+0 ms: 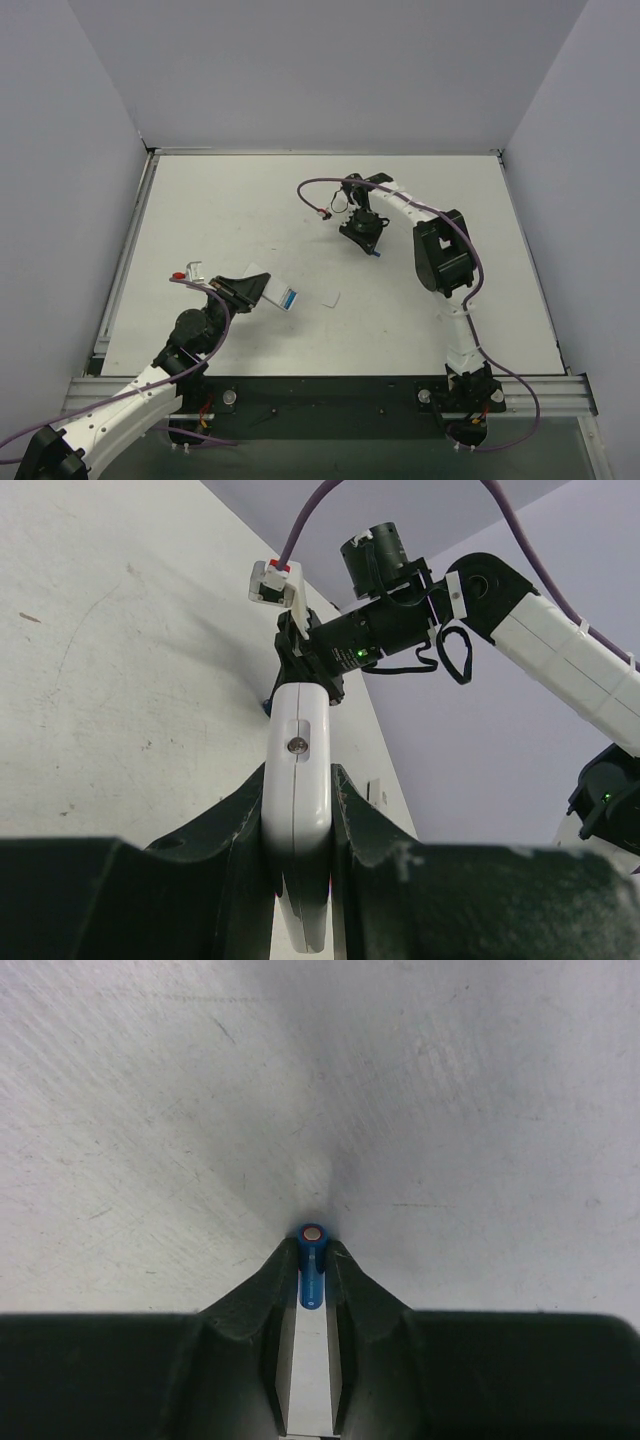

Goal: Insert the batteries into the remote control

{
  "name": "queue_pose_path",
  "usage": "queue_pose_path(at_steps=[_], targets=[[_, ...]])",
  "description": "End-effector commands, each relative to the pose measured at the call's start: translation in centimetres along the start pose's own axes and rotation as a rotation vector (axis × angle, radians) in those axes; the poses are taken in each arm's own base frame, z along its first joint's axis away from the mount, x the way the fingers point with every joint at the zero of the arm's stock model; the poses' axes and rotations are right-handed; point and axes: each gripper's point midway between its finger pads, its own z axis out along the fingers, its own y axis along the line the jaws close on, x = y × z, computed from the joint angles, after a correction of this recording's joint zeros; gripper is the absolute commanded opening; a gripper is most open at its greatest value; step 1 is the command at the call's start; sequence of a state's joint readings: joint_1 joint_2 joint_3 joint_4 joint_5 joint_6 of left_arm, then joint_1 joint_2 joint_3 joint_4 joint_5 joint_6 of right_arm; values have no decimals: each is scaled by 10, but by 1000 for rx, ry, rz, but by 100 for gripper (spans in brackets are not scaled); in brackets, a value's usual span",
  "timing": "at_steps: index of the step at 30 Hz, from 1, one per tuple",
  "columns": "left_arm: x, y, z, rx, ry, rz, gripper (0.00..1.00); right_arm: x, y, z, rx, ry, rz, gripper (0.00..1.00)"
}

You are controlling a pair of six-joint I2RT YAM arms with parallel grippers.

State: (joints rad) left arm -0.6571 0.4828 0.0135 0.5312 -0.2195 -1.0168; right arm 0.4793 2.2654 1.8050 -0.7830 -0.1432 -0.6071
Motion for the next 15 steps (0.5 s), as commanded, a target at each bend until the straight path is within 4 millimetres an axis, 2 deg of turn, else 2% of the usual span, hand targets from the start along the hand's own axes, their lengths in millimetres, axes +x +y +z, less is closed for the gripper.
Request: queue_pose_path(at_steps=[1,2,4,7,8,10,11,12,13,14,15], targets=[[-8,-15,1,51,-22,-24,0,4,10,-3,-41,17,5,7],[-9,-16,1,55,-27,-25,0,0,10,-11,-36,-7,16,2],[-10,-16,1,60,-35,-36,0,-11,17,-23,-61,-69,60,0],[-14,-18,1,74,-59,-60,0,-33,20,-52,-41,-213,157,0],[-17,-21,1,85,-73,-71,0,-45,20,-69,-18,-299,182,0],[-21,-24,2,93,-87,-93,0,-57,28,-89,-29,-392,274,0],[-19,-17,0,82,-94,-97,0,-74,29,-117,-14,-511,298,0],[-20,-17,0,85,-99,-108,0,-74,34,-120,-23,-536,333,0],[-22,-18,0,88,-104,-114,0,-80,43,-144,-31,-608,392,0],[-24,-20,0,96,-112,-120,0,-91,43,-158,-29,-682,412,0],[-24,-20,0,96,-113,-124,0,-89,53,-157,-51,-694,434,0]])
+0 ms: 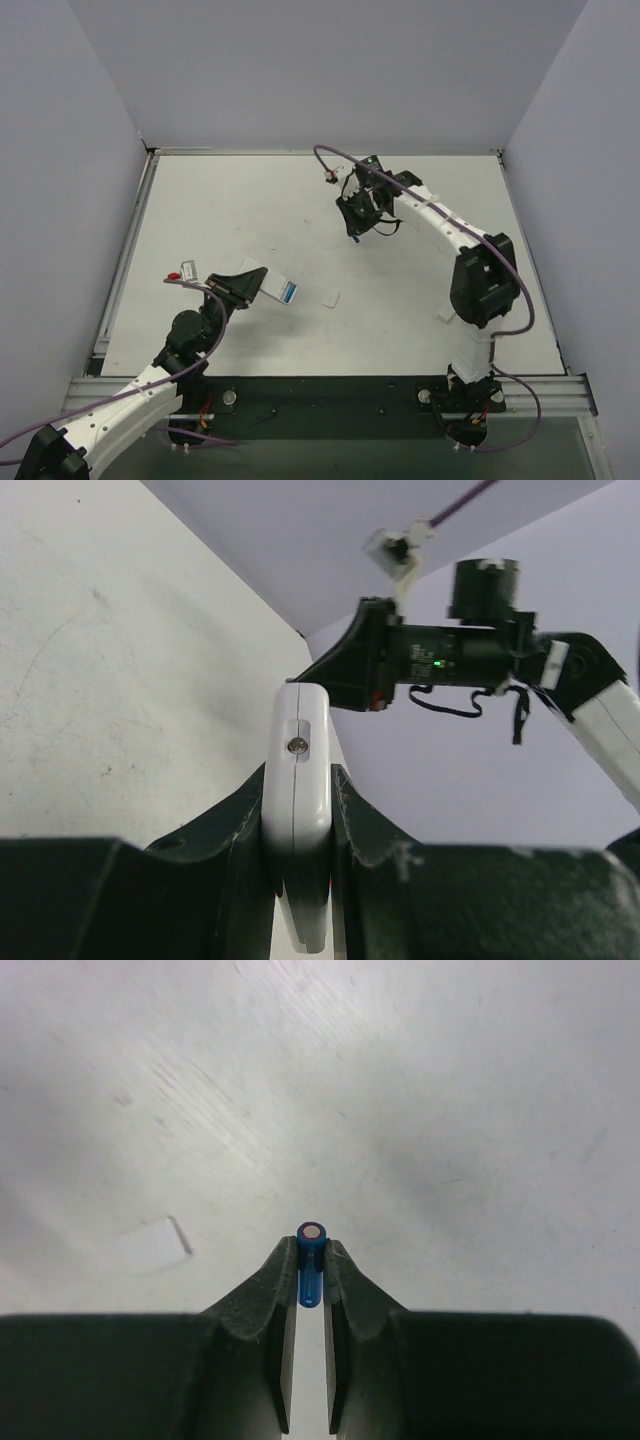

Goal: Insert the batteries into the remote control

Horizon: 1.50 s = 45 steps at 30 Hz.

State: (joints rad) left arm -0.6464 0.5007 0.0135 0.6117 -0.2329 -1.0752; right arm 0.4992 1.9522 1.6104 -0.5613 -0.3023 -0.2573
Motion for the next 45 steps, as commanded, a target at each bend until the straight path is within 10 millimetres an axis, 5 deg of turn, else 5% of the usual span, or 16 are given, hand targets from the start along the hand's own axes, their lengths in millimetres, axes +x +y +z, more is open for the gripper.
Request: queue_pose_path(at_steps=[1,8,16,30,45], targets=[[-13,-10,-2,64,-68,-60,0,-71,51,-78,-78,-380,167,0],[-23,-15,-3,83,-115,-108,0,-103,128,-139,-294,-756,289,0],[-32,-27,-5,132,-151,-135,0,-97,192,-168,-544,-904,429,0],[-39,-38,-3,161,-169,-112,0,-88,219,-178,-485,-1021,499,0],[-47,-51,-3,203,-197,-114,0,-77,221,-135,-348,-929,537,0]])
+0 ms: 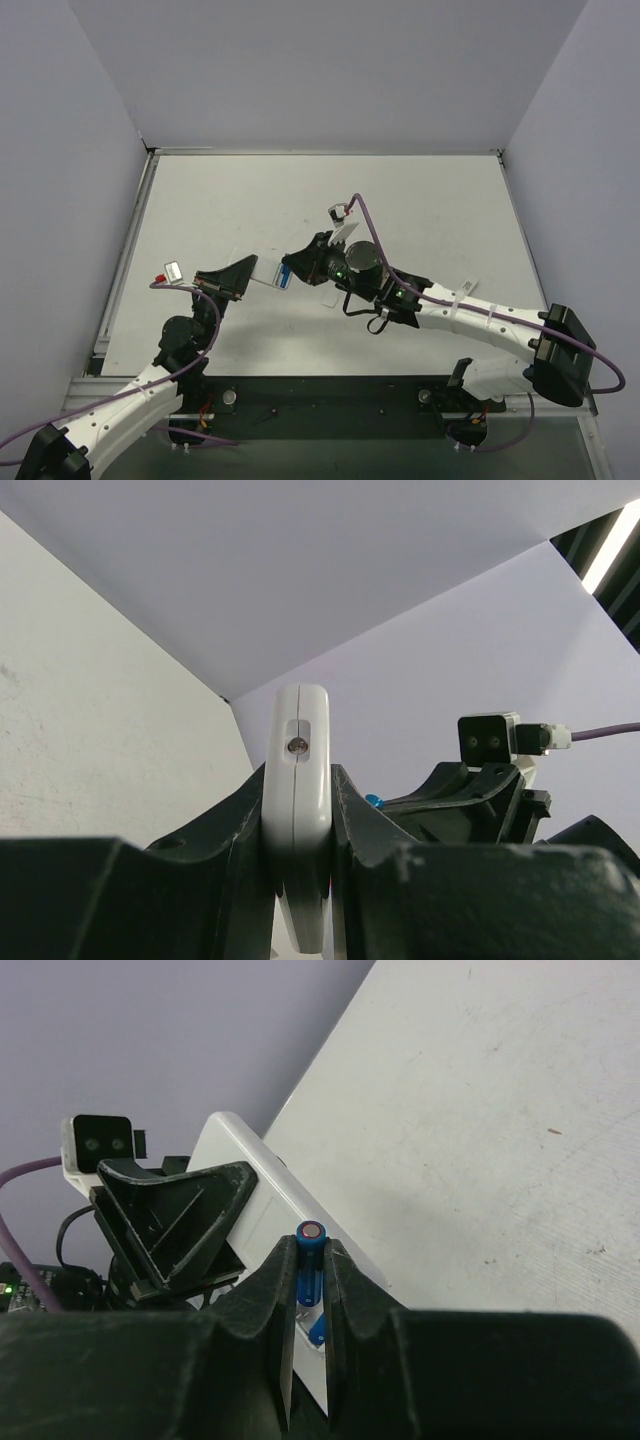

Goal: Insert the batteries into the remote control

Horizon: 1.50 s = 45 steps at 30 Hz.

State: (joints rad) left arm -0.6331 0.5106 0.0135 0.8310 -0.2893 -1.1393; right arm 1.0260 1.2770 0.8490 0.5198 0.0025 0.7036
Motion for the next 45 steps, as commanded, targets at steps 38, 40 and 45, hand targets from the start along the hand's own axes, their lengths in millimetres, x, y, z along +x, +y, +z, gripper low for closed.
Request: queue_pose_path(at_steps=[38,40,45], targets=[[-5,0,-3,18,-29,9,0,-6,23,2,-13,-63,-178,0],[-2,7,-3,-12,-13,26,0,-14,30,-3,-39,-71,-214,0],[4,15,-6,-54,28,69,0,-34,29,-22,-1,-19,-363,0]])
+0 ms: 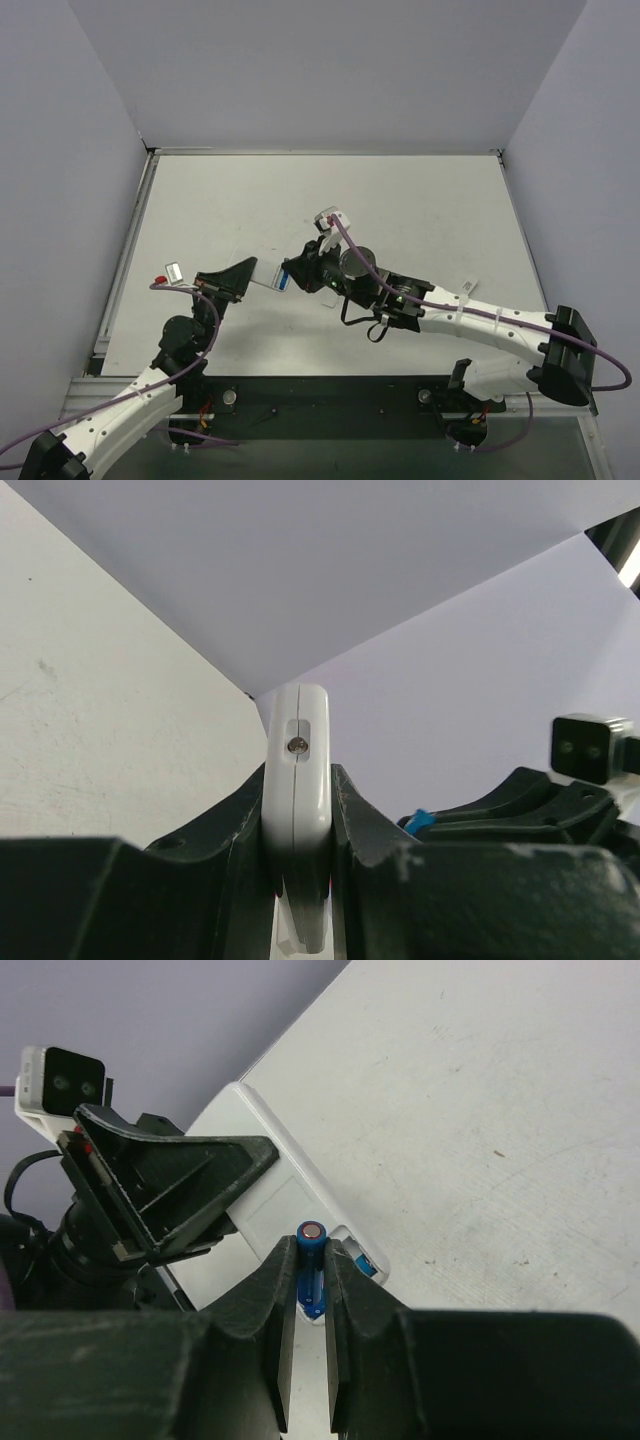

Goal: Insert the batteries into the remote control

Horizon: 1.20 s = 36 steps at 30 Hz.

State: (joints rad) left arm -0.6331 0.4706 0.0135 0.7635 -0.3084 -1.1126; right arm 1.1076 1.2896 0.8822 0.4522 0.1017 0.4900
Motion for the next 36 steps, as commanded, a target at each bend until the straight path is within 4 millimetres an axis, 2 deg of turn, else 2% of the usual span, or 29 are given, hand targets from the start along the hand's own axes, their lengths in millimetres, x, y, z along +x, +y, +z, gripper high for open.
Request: queue_pose_path(at_steps=[1,2,3,5,6,7,8,9,11,12,15,17,18,19,20,23,27,30,36], targets=[[6,7,-4,-21,37,36,0,-53,7,-24,-8,-22,-184,0],[9,12,-5,-41,54,43,0,-64,5,-27,15,-13,-201,0],[10,13,-6,-50,62,48,0,-48,-23,-31,93,91,-226,0],[14,18,-8,-71,87,59,0,-35,-49,-37,147,205,-243,0],[14,17,-9,-71,90,62,0,-14,-61,-44,156,325,-244,0],[15,17,-9,-70,95,69,0,-9,-83,-47,201,374,-236,0],[16,19,-10,-76,106,74,0,0,-94,-52,220,431,-267,0],[16,17,-10,-73,108,77,0,21,-108,-61,250,538,-281,0],[19,18,-12,-83,132,98,0,39,-123,-69,256,658,-325,0],[20,17,-12,-84,138,103,0,56,-134,-76,260,762,-379,0],[23,14,-12,-78,164,120,0,80,-151,-83,234,916,-487,0],[25,13,-13,-79,184,128,0,89,-159,-84,237,982,-522,0],[25,11,-13,-76,189,130,0,103,-170,-86,251,1052,-540,0],[26,11,-14,-74,194,135,0,109,-177,-88,259,1098,-561,0],[26,9,-14,-71,200,136,0,113,-180,-88,258,1133,-575,0],[26,6,-16,-66,208,145,0,143,-190,-93,224,1280,-568,2],[24,3,-19,-60,216,162,0,164,-194,-94,184,1356,-566,4],[24,4,-21,-59,219,172,0,176,-204,-92,203,1397,-577,6],[21,1,-23,-52,214,191,0,186,-208,-91,193,1426,-589,13]])
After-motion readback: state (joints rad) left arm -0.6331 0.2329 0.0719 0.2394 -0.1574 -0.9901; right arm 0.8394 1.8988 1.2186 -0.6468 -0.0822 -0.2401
